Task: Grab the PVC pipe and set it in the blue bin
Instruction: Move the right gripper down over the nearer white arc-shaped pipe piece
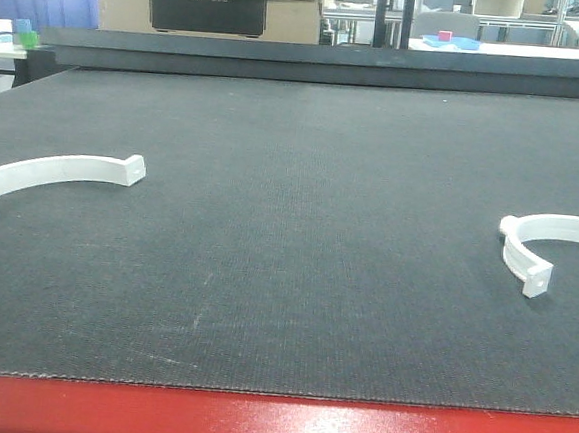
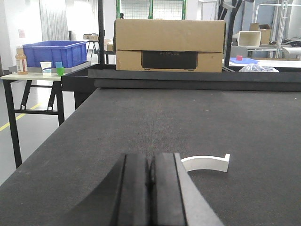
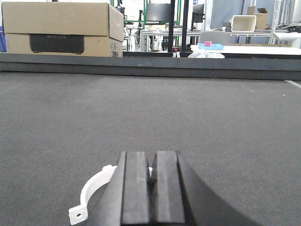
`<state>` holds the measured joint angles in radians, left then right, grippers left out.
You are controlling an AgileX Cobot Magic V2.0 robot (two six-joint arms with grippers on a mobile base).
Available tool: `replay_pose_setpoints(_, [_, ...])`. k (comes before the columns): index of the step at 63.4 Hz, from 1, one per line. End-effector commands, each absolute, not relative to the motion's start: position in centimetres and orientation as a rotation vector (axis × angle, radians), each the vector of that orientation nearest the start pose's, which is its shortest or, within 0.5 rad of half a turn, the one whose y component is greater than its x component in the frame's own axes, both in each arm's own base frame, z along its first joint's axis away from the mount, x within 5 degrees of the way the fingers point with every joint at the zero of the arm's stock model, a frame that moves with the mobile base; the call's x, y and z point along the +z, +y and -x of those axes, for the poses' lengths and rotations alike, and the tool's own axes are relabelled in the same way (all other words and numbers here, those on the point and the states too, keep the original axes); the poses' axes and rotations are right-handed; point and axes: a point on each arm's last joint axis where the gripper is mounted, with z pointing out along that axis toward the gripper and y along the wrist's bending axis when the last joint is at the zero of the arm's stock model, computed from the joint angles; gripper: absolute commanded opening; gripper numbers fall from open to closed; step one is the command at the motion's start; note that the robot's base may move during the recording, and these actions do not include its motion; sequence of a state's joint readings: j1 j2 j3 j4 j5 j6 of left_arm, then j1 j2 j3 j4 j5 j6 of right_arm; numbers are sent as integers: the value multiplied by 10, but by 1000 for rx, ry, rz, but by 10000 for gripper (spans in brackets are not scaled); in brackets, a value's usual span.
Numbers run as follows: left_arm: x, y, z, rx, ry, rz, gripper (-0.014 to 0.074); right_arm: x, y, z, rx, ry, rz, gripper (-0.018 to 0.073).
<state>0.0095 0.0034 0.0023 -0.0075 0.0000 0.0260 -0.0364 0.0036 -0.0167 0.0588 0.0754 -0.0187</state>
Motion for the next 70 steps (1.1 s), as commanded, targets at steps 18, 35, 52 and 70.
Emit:
replay_pose_setpoints(18, [215, 0, -56, 12, 1464, -3, -111, 214, -2, -56, -8, 1518, -41, -154])
replay_pose_setpoints(35, [224, 0, -55, 35, 1435, -25, -111, 233, -1, -52, -8, 1503, -40, -154])
replay_pose_setpoints(52, [305, 3, -36, 108, 1573, -48, -111, 306, 1, -30, -2, 1536, -26, -154])
replay_pose_setpoints(70, [368, 9, -91, 182, 1931, -64, -111, 354, 3, -87, 77, 1951, -44, -154])
